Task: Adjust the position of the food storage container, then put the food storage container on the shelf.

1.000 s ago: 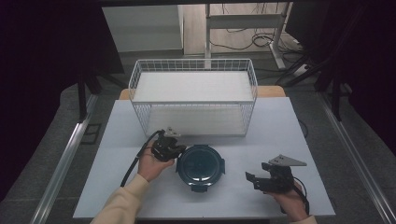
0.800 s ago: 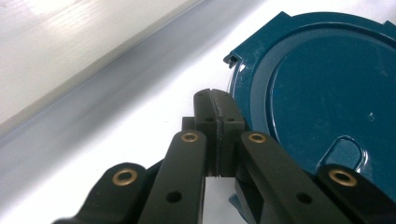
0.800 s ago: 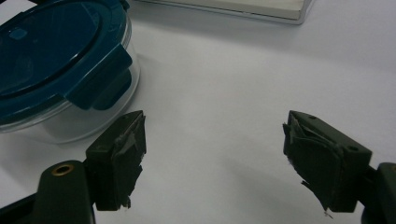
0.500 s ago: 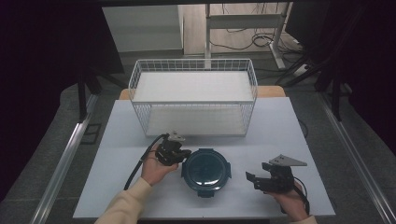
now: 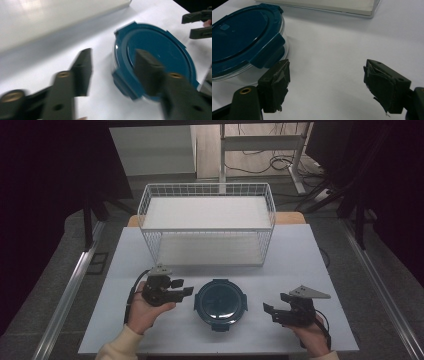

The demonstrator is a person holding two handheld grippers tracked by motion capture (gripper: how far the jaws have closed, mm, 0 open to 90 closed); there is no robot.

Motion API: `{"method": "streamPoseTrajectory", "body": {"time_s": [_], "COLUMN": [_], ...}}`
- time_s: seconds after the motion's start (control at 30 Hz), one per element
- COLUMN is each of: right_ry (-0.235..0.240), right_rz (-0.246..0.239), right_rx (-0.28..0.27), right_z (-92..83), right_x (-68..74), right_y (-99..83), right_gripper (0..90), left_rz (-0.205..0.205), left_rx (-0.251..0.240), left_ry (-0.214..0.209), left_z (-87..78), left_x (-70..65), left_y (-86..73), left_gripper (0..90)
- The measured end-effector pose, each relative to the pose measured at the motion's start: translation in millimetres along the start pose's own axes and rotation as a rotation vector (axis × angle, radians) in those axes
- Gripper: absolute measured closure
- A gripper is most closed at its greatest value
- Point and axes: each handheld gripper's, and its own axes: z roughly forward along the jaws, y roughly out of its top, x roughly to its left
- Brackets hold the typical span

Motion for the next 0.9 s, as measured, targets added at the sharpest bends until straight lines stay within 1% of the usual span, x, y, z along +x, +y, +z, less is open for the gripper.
{"method": "streamPoseTrajectory", "body": {"time_s": [0.03,0.07,0.1,0.13,0.17,0.23,0.27,0.33,0.43,0.5,0.53,0.57,0.6,0.67,0.7,0.8,0.9], "right_ry": [0.002,0.006,0.006,0.007,0.013,0.04,0.063,0.07,0.066,0.063,0.063,0.057,0.038,0.032,0.029,0.018,0.017], "right_rz": [-0.007,-0.014,-0.014,-0.029,-0.041,-0.05,-0.054,-0.07,-0.072,-0.082,-0.081,-0.082,-0.089,-0.092,-0.084,-0.072,-0.068], "right_rx": [-0.002,-0.002,-0.002,-0.006,-0.007,-0.025,-0.046,-0.052,-0.038,-0.029,-0.027,-0.024,-0.017,-0.015,-0.013,-0.013,-0.006], "right_z": [0.5,0.8,0.8,1.5,1.9,1.6,0.4,-0.1,1.1,3.3,3.6,3.7,4.0,3.9,3.7,3.1,3.4], "right_x": [0.9,1.9,1.9,2.6,3.9,5.0,5.5,6.3,7.2,7.8,7.9,7.9,7.6,7.2,6.3,4.2,3.8], "right_y": [0.0,-0.1,-0.1,-0.2,-0.5,-1.0,-0.8,-0.9,-1.4,-1.3,-1.0,-0.7,-0.5,-0.7,-1.2,-1.1,-0.5], "right_gripper": [20.7,20.7,20.7,20.7,20.6,20.7,20.7,20.7,20.7,20.7,20.7,20.7,20.7,20.7,20.6,20.3,20.1], "left_rz": [0.0,-0.024,-0.024,-0.035,-0.043,-0.048,-0.064,-0.085,-0.083,-0.081,-0.083,-0.083,-0.088,-0.086,-0.081,-0.065,-0.068], "left_rx": [0.0,0.003,0.003,-0.002,-0.008,0.012,0.005,0.017,0.022,0.014,-0.005,-0.005,-0.02,-0.014,-0.01,-0.012,-0.015], "left_ry": [0.0,-0.004,-0.004,-0.011,-0.018,-0.02,-0.012,-0.02,-0.012,-0.011,-0.011,-0.011,-0.011,-0.014,-0.017,-0.001,-0.003], "left_z": [0.0,-2.6,-2.6,-3.5,-3.8,-2.5,-2.7,-2.2,-2.4,-4.2,-5.5,-5.5,-5.5,-4.4,-3.5,-2.3,-1.9], "left_x": [0.0,0.2,0.2,0.9,1.6,3.7,5.9,8.1,8.8,8.6,8.5,8.5,7.9,7.1,5.8,2.1,2.6], "left_y": [0.0,-7.2,-7.2,-11.3,-14.6,-19.5,-24.5,-29.9,-33.2,-33.5,-33.2,-33.2,-34.0,-34.5,-34.8,-35.2,-34.8], "left_gripper": [40.8,36.3,33.4,33.4,30.6,27.2,25.4,24.1,23.8,23.4,23.4,23.3,23.4,23.1,22.2,20.6,20.0]}}
